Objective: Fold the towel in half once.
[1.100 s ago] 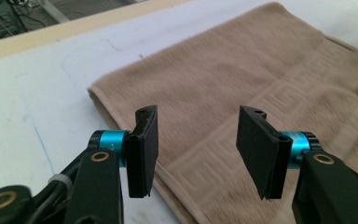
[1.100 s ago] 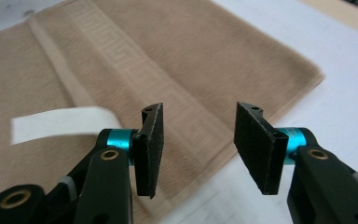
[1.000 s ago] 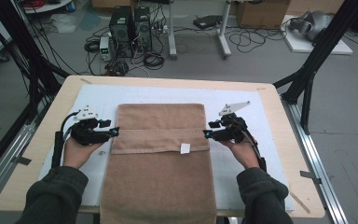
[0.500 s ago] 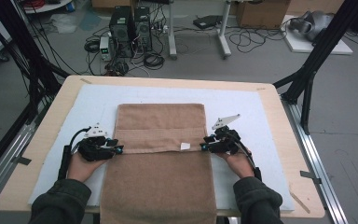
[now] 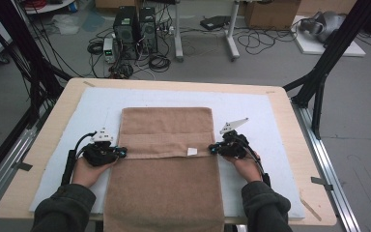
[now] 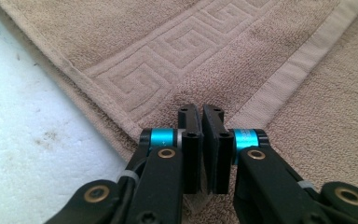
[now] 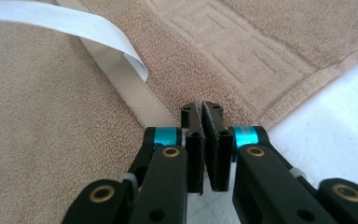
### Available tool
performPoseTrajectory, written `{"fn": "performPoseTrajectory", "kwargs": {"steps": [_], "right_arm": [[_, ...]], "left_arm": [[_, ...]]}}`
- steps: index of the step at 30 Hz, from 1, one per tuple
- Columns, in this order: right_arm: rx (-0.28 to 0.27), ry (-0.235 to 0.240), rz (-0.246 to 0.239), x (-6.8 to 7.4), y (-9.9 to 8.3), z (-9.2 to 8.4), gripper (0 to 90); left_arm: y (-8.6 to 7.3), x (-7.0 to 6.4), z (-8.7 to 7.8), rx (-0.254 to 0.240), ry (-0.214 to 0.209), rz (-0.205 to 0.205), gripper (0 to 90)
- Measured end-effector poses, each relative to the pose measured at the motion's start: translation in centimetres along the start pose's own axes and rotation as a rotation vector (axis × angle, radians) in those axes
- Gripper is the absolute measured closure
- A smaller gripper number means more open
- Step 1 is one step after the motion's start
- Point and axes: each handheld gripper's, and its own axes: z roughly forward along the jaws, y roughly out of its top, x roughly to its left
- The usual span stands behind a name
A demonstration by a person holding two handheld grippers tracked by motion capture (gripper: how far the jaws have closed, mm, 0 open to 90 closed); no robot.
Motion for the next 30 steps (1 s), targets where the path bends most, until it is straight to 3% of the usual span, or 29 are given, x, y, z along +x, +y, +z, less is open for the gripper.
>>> {"fn": "performPoseTrajectory", "kwargs": {"steps": [11,13,16,18,19,22,24,25,30], "right_arm": [[-0.018,0.009,-0.013,0.1,0.1,-0.7,88.9],[-0.016,0.017,-0.009,0.1,0.0,-0.4,68.4],[-0.01,-0.006,-0.004,0.0,-0.1,0.0,54.1],[0.003,-0.014,-0.002,0.2,-0.1,0.3,54.9],[0.005,-0.019,-0.006,0.2,0.0,0.4,60.4],[0.015,-0.031,-0.024,0.3,0.2,0.5,77.9],[0.024,-0.038,-0.031,0.4,0.4,0.4,84.7],[0.026,-0.043,-0.039,0.5,0.4,0.3,86.3],[0.012,-0.034,-0.034,0.5,0.8,-0.4,87.2]], "left_arm": [[0.1,0.0,-0.9,-0.031,0.0,0.003,87.2],[0.1,0.0,-0.7,-0.021,-0.003,-0.006,84.3],[0.0,-0.3,-0.1,0.017,0.0,0.0,55.5],[0.0,-0.6,0.1,0.018,0.013,0.012,53.6],[0.0,-0.6,0.1,0.021,0.018,0.021,55.6],[0.0,-0.5,0.2,0.011,0.03,0.017,69.8],[0.1,-0.3,0.2,-0.001,0.021,0.002,80.0],[0.1,-0.2,0.1,-0.01,0.015,-0.005,84.1],[0.2,-0.1,-0.4,-0.036,0.007,-0.014,85.7]]}}
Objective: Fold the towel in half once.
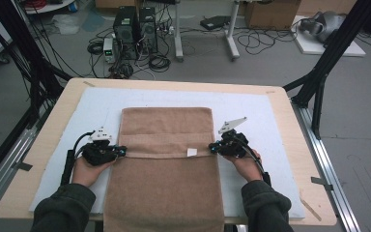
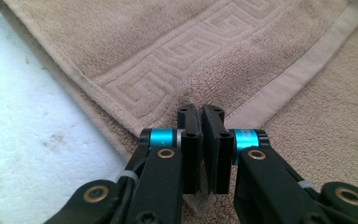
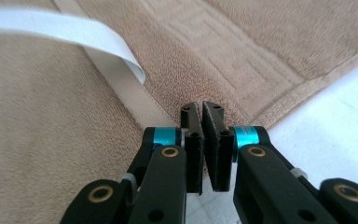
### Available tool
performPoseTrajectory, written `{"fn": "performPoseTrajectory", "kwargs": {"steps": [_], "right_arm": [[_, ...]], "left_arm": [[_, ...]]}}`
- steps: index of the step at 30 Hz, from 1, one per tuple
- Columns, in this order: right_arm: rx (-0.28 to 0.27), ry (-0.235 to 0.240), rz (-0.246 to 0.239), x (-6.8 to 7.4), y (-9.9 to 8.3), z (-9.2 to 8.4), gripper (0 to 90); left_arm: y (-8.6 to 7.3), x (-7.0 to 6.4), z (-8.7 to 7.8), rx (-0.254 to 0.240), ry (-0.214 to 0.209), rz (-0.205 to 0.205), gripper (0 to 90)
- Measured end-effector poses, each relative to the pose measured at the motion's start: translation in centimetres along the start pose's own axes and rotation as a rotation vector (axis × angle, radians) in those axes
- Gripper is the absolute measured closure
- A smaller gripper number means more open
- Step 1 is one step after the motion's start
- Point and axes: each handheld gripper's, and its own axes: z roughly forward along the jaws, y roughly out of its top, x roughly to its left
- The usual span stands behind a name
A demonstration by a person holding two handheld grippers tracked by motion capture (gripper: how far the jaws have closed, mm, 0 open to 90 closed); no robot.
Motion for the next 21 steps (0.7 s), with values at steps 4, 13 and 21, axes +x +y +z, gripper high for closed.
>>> {"fn": "performPoseTrajectory", "kwargs": {"steps": [4,13,21], "right_arm": [[-0.017,0.011,-0.005,0.0,0.5,-0.7,87.3],[-0.056,0.052,-0.009,1.0,1.2,-2.5,87.4],[-0.099,0.11,-0.021,3.1,0.2,-4.4,87.5]], "left_arm": [[0.4,-0.1,-0.8,-0.029,0.001,-0.004,85.7],[0.9,-0.2,-3.0,-0.093,-0.006,-0.027,85.8],[-0.6,-2.0,-4.7,-0.088,-0.028,0.006,85.8]]}}
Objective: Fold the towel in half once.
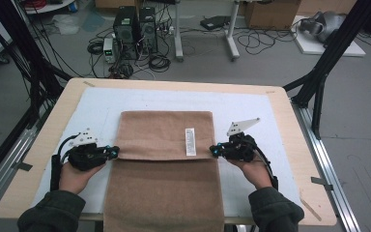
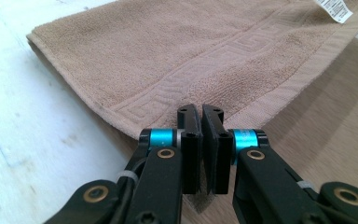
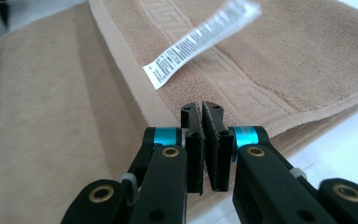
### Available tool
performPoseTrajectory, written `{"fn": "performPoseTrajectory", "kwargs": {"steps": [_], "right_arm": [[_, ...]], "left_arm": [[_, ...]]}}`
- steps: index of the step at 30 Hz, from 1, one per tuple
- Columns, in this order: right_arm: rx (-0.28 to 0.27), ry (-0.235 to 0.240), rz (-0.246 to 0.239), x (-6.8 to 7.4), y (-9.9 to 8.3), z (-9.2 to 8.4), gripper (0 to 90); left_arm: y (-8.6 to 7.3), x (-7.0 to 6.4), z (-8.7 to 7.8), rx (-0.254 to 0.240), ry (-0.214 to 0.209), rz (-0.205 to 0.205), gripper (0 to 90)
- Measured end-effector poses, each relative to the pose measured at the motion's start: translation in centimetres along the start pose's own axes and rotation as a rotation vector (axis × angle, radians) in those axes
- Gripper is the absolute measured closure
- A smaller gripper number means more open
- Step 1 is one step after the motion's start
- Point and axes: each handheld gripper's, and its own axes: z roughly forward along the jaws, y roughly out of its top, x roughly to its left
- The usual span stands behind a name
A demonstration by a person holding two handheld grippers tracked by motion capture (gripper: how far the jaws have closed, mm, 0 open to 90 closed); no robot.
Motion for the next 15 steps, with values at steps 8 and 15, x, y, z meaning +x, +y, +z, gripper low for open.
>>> {"fn": "performPoseTrajectory", "kwargs": {"steps": [8,15], "right_arm": [[-0.011,0.042,-0.026,3.4,-2.3,-0.8,87.5],[-0.012,0.124,-0.118,9.1,-3.6,-4.0,88.3]], "left_arm": [[-2.8,-3.1,-2.6,0.004,-0.031,0.025,85.9],[-4.4,-7.4,-7.5,-0.034,-0.107,0.074,85.4]]}}
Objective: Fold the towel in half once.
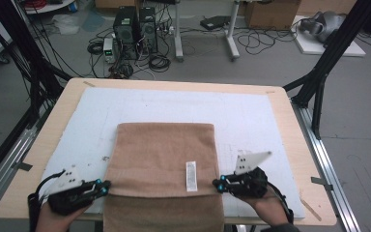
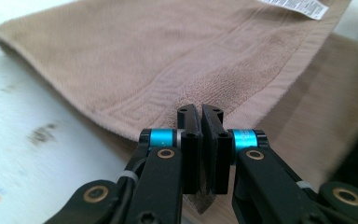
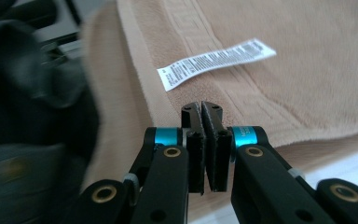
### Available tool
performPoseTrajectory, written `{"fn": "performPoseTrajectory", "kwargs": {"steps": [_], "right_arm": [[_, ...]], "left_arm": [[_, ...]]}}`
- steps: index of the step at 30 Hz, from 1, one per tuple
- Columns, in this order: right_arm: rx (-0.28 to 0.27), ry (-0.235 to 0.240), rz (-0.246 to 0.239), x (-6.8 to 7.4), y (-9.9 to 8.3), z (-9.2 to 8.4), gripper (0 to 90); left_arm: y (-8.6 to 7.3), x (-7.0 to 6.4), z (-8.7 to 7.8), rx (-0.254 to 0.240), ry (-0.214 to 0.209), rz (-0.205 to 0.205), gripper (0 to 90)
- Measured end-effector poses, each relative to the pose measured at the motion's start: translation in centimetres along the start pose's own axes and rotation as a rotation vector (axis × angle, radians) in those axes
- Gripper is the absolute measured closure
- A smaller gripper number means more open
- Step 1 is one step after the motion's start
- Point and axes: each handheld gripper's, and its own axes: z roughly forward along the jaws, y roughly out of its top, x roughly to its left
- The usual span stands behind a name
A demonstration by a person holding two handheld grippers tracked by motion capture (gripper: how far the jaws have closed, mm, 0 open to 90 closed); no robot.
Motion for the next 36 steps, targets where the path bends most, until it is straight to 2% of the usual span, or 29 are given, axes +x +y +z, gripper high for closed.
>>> {"fn": "performPoseTrajectory", "kwargs": {"steps": [1,2,3,6,8,9,11,12,13,14,15,17,18,21,23,27,30,31,34,36], "right_arm": [[-0.013,0.017,-0.012,0.6,-0.1,-0.4,86.7],[-0.024,0.029,-0.01,1.0,-0.1,-0.7,81.0],[-0.035,0.025,0.001,0.9,-0.2,-1.0,78.0],[-0.048,-0.015,0.006,-0.3,0.0,-1.3,68.1],[-0.047,-0.059,0.011,-1.6,0.4,-1.0,62.4],[-0.03,-0.087,0.016,-2.4,0.6,-0.7,61.3],[-0.01,-0.137,0.025,-4.4,1.1,-0.1,56.1],[-0.009,-0.158,0.036,-5.5,1.4,0.2,56.1],[-0.009,-0.164,0.052,-6.5,1.7,0.4,54.5],[-0.006,-0.187,0.054,-7.6,2.1,0.8,52.1],[-0.005,-0.208,0.066,-8.7,2.4,1.1,52.0],[0.008,-0.236,0.079,-10.5,3.1,1.8,49.8],[0.013,-0.248,0.093,-11.3,3.4,2.3,46.8],[0.028,-0.273,0.102,-13.0,3.7,3.7,44.4],[0.051,-0.29,0.116,-13.9,3.5,4.6,44.0],[0.091,-0.304,0.155,-15.4,2.6,6.1,44.0],[0.119,-0.314,0.175,-16.2,2.1,6.8,44.1],[0.13,-0.313,0.186,-16.4,1.9,7.0,45.2],[0.145,-0.271,0.203,-16.7,1.4,7.7,54.4],[0.131,-0.251,0.221,-16.8,1.4,7.7,64.0]], "left_arm": [[-0.1,-0.1,-0.3,0.002,-0.021,-0.008,82.4],[-0.1,-0.1,-0.4,0.0,-0.024,-0.012,75.7],[-0.1,0.1,-0.3,-0.003,-0.009,-0.013,68.0],[0.4,1.7,0.6,-0.006,0.022,-0.018,61.8],[1.0,2.9,1.6,-0.003,0.05,-0.026,57.8],[1.3,3.6,2.0,0.005,0.07,-0.009,56.8],[2.1,5.0,3.3,0.01,0.077,-0.029,55.0],[2.5,5.7,3.9,0.015,0.097,-0.022,53.2],[2.8,6.4,4.6,0.014,0.11,-0.034,52.9],[3.2,7.2,5.3,0.012,0.105,-0.043,52.3],[3.5,7.9,5.9,0.014,0.125,-0.046,52.2],[3.9,9.2,7.2,0.028,0.143,-0.083,50.1],[4.0,9.8,7.8,0.041,0.164,-0.083,49.6],[3.9,11.3,9.3,0.065,0.205,-0.118,46.2],[3.6,12.2,10.0,0.076,0.206,-0.161,43.6],[3.1,13.3,10.8,0.105,0.224,-0.199,44.1],[2.7,13.8,11.4,0.126,0.21,-0.23,45.3],[2.7,13.8,11.5,0.125,0.213,-0.224,45.8],[2.8,13.5,11.7,0.129,0.244,-0.227,50.9],[2.9,13.6,11.7,0.128,0.251,-0.239,56.8]]}}
